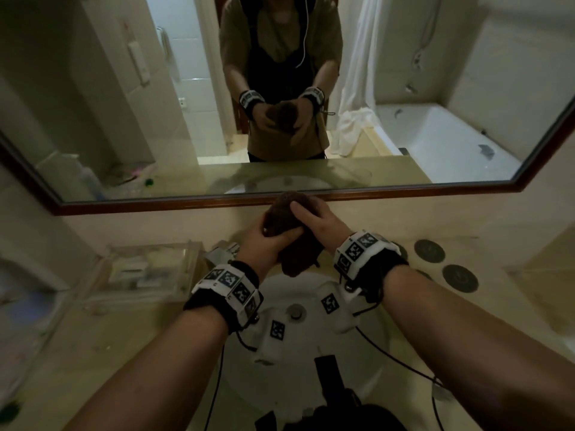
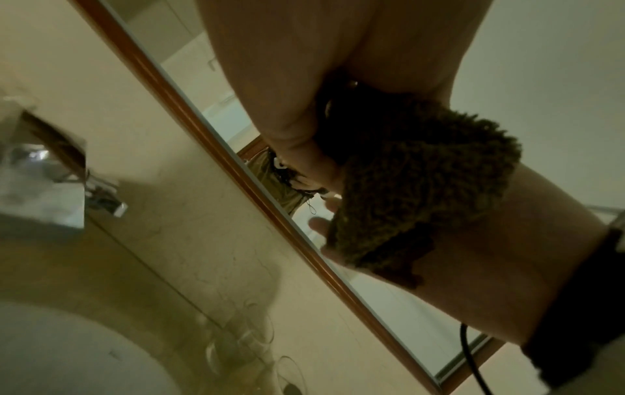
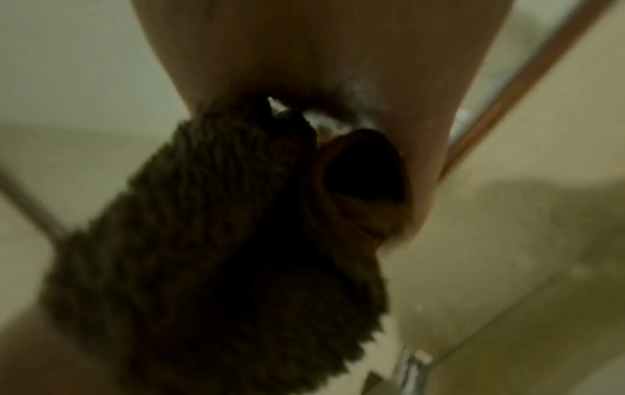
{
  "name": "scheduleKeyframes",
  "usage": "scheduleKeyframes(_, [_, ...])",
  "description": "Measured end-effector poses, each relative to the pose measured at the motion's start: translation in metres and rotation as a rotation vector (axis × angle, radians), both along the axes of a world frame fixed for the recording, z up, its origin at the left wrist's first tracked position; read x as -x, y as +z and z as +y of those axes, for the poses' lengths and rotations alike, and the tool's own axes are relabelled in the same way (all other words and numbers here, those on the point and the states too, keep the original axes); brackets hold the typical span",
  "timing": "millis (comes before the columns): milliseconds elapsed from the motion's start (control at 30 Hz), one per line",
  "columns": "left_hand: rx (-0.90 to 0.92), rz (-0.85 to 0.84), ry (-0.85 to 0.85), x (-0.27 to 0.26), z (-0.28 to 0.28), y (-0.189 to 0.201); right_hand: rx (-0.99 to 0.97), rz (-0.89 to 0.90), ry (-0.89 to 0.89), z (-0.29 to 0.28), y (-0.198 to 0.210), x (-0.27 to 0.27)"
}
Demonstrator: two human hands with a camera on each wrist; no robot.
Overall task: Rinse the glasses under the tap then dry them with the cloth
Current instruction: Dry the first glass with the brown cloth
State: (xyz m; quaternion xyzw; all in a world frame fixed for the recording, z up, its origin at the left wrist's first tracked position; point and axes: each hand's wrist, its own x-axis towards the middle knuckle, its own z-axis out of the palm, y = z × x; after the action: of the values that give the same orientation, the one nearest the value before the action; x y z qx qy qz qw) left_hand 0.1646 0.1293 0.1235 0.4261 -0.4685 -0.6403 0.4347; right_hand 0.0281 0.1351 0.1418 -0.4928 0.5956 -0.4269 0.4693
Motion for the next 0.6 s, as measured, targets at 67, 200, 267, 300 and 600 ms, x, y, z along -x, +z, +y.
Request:
scheduleKeyframes(67, [0.037,-0.020,-0.020,-0.013,0.002,0.005,-0.075,-0.041,-0.005,-0.007,-0.010,-0.010])
scheduleKeyframes(200, [-0.074,0.037,-0.065,-0.033,0.003,0.015,0.030,0.029,-0.099,-0.003,0.000,-0.031])
scheduleKeyframes(267, [-0.124,0.062,-0.069,-0.037,0.001,0.017,0.082,0.022,-0.149,0.000,0.002,-0.038])
scheduleKeyframes(300, [-0.118,0.061,-0.059,-0.037,-0.001,0.017,0.101,0.040,-0.155,0.002,0.002,-0.041])
scheduleKeyframes(600, [-0.261,0.076,-0.212,0.004,0.004,0.012,0.254,0.178,-0.189,0.018,-0.007,-0.027])
